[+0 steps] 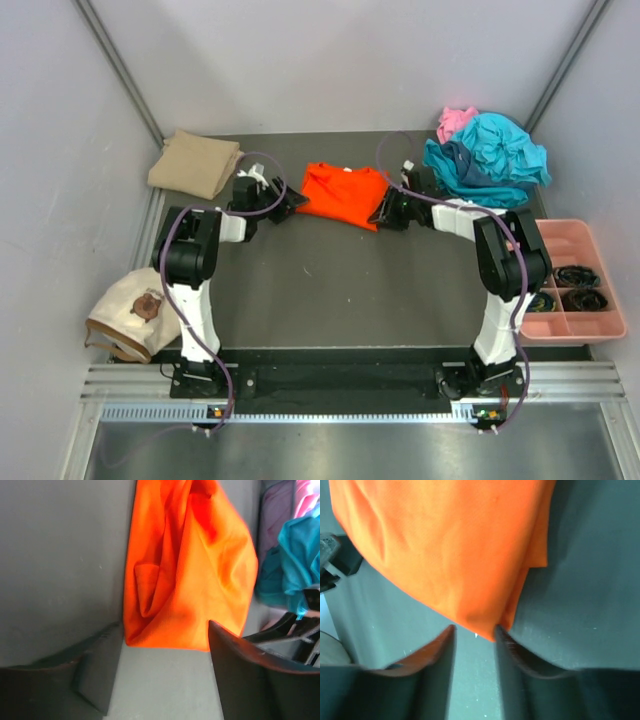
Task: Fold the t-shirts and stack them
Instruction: Smooth out wrinkles on the folded tshirt
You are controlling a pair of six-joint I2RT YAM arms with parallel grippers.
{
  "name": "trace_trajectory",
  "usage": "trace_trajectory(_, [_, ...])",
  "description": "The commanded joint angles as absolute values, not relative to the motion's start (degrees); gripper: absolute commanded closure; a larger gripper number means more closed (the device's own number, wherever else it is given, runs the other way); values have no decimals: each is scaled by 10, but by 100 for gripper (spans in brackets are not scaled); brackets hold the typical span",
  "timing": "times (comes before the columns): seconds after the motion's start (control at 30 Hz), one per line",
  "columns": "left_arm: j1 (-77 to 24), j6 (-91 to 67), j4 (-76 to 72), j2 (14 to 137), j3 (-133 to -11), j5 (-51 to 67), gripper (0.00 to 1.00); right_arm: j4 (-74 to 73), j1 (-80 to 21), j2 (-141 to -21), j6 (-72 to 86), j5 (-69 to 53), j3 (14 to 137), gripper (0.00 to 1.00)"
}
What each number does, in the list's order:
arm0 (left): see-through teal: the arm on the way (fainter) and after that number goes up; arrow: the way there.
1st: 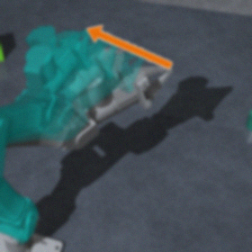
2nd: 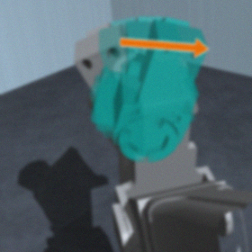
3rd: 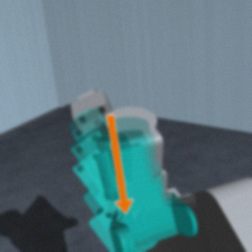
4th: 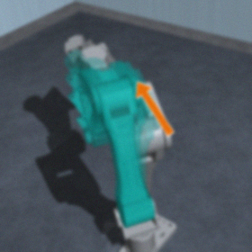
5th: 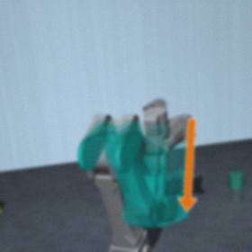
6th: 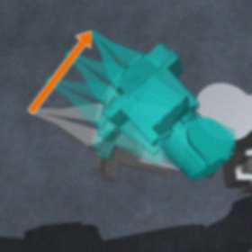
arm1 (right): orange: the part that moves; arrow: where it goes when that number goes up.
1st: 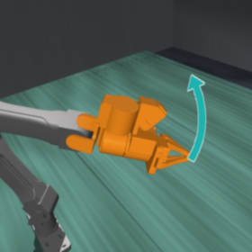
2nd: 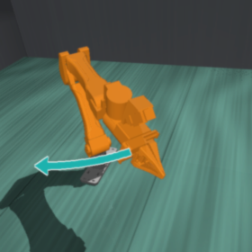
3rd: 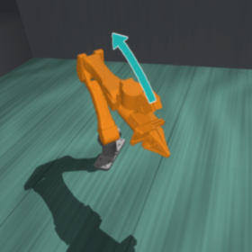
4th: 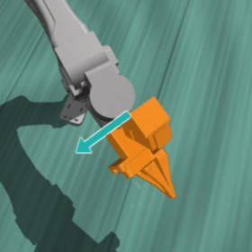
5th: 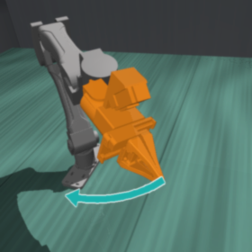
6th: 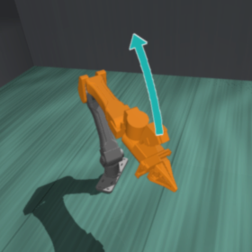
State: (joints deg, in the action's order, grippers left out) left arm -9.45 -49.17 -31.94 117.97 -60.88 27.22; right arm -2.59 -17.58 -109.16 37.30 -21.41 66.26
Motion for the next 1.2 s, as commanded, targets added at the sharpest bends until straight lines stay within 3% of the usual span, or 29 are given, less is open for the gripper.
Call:
trace_trajectory(0.0, [-106,-482,-273,1208,-590,263,39,8,-178,-1107,374,-224,662,75])
trace_trajectory(0.07, [-108,-483,-280,1219,-592,265,63,13,-178,-1113,375,-230,659,84])
trace_trajectory(0.13, [-111,-484,-282,1226,-596,266,75,15,-178,-1118,375,-234,657,92])
trace_trajectory(0.2, [-113,-484,-283,1234,-599,265,94,16,-178,-1119,375,-237,654,100])
trace_trajectory(0.23, [-114,-485,-283,1237,-599,265,100,15,-178,-1117,375,-237,653,100])
trace_trajectory(0.53, [-140,-489,-251,1182,-526,252,100,-25,-178,-1069,357,-236,609,100])
trace_trajectory(0.87, [-249,-473,-108,973,-370,185,100,-119,-178,-956,301,-209,515,100])
trace_trajectory(1.17, [-262,-480,84,739,-269,95,100,-209,-178,-835,270,-192,443,100])
